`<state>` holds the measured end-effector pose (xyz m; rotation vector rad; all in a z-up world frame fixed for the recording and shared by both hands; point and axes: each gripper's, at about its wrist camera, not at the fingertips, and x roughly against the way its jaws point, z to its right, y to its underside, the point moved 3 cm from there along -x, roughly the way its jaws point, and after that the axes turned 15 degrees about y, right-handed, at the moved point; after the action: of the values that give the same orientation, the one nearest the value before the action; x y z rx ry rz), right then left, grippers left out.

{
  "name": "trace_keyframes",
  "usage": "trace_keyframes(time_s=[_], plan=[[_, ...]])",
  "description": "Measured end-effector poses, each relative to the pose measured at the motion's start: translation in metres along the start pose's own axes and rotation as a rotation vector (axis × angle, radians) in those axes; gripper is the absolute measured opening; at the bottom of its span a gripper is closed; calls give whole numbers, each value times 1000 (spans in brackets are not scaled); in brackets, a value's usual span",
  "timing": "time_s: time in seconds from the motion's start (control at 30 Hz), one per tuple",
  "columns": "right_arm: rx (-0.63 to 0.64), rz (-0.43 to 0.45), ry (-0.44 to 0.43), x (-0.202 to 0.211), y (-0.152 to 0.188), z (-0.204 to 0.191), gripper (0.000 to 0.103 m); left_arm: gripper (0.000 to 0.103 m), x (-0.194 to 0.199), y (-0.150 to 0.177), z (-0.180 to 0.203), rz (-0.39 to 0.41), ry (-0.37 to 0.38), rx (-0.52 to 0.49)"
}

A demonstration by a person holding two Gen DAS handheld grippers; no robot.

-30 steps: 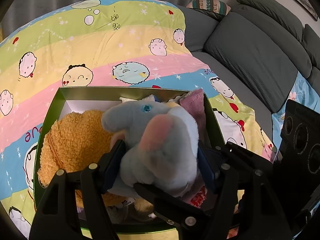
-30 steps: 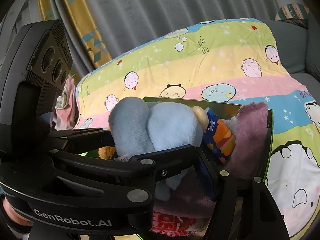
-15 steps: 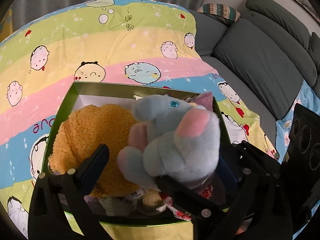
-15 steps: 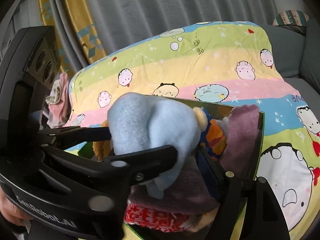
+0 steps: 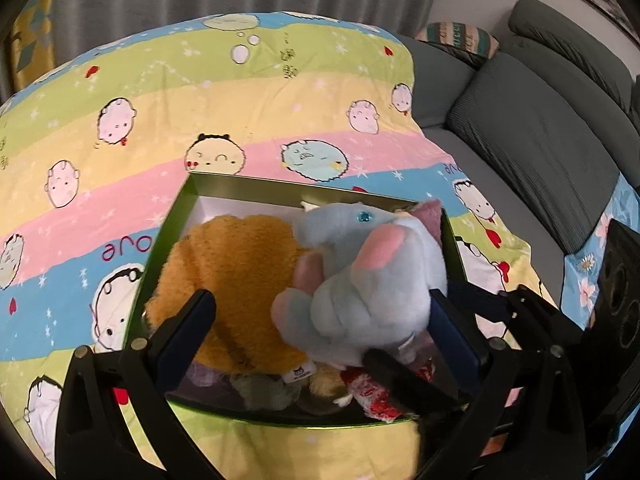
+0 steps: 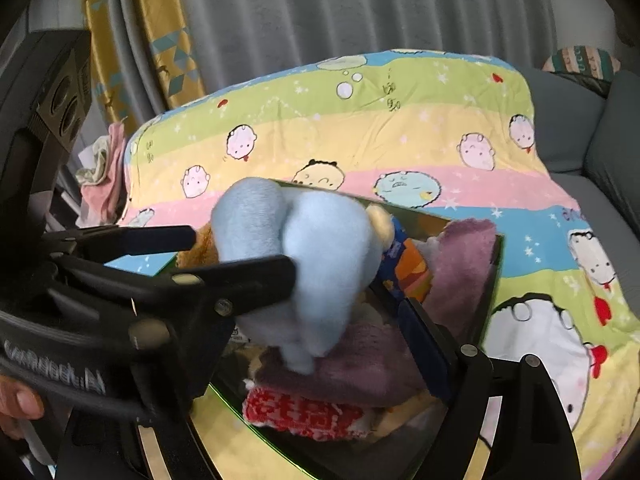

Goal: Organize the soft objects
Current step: 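Open the right gripper to release the elephant and withdraw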

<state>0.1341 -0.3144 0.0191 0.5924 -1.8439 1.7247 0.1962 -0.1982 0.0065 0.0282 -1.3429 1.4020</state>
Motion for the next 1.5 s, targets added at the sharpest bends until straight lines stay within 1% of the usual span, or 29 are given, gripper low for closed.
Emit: trace_keyframes(time_s=[0.07,0.13,0.27,0.33,0.37,0.5,0.53,0.7,0.77,0.9,1.07,1.2,1.37,1.5], plan=[[-5,0,-9,5,-1,3,84,102,4,0,-2,5,-15,14],[-7,0,7,11,-1,6,84,102,8,0,-5,3,-38,24],[-34,-19,76,18,-1,19,85,103,11,1,-5,-10,-63,18],[-63,-40,96,18,-1,26,91,103,13,2,-5,-11,-84,21],[-78,-50,114,18,0,30,93,103,14,3,-5,-12,-92,27],[-66,-79,174,15,0,30,93,103,16,4,-7,-19,-118,69],[-61,-102,195,13,1,29,93,103,17,6,-8,-23,-127,80],[-51,-133,249,9,2,26,93,103,23,11,-7,-44,-151,121],[-50,-133,251,10,2,27,93,103,26,12,-8,-52,-196,126],[-68,-139,230,12,2,27,93,103,32,12,-3,-50,-254,97],[-66,-140,223,15,2,26,93,103,32,9,-3,-61,-293,79],[-68,-138,227,17,1,28,93,102,30,6,0,-76,-300,78],[-72,-130,218,22,-1,30,93,102,35,10,3,-116,-250,111],[-75,-120,214,27,-3,30,93,102,42,12,3,-112,-255,113]])
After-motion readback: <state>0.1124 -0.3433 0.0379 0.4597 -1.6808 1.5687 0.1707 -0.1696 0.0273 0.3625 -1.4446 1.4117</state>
